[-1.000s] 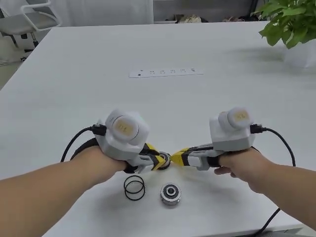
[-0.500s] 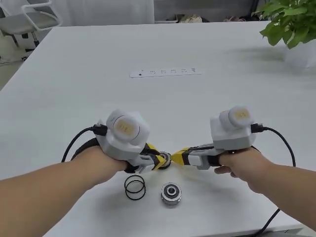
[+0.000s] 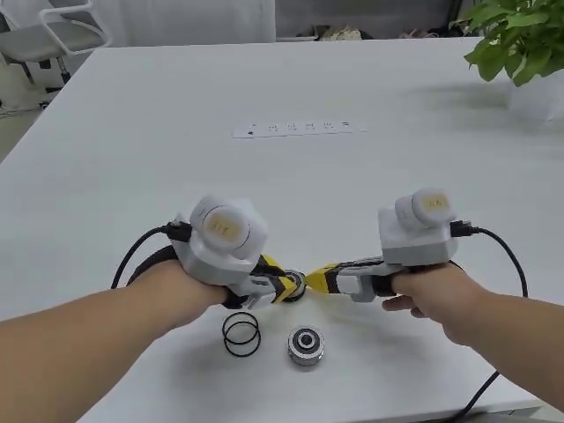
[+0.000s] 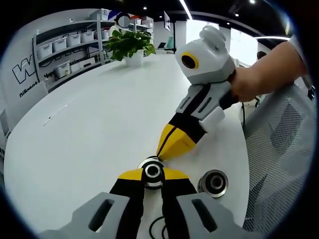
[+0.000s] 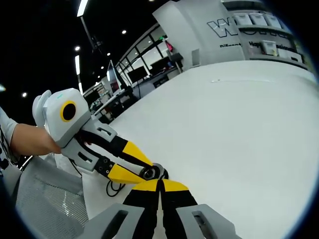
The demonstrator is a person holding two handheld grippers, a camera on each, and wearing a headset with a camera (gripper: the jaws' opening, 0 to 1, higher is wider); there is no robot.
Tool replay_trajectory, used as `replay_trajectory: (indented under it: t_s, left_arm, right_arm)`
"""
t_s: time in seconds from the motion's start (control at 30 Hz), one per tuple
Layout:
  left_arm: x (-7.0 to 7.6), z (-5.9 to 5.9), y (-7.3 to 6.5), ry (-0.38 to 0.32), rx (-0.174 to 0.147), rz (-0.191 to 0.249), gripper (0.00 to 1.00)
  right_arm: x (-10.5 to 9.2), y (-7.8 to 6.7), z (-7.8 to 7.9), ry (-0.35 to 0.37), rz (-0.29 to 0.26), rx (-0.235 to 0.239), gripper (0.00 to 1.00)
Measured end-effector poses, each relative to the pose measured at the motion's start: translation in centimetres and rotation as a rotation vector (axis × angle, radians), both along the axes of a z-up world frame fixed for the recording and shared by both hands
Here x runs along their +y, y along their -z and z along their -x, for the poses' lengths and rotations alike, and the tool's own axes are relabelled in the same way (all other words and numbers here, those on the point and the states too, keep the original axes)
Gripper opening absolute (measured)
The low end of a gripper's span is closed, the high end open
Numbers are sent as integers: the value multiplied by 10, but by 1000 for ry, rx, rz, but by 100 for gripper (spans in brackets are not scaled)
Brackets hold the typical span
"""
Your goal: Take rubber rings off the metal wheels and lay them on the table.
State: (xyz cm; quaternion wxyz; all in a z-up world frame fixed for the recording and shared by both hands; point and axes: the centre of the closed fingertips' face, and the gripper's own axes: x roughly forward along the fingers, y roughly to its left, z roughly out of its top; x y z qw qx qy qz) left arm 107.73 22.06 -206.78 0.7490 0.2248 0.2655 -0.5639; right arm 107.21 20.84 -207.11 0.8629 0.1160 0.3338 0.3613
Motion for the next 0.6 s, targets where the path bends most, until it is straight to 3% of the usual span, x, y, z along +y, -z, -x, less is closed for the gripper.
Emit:
replay_trajectory:
  t_s: [0.6]
  left_arm:
    - [0, 0, 0, 4, -7, -7, 8]
  right_arm:
    - [0, -1, -1, 6, -13, 6, 0]
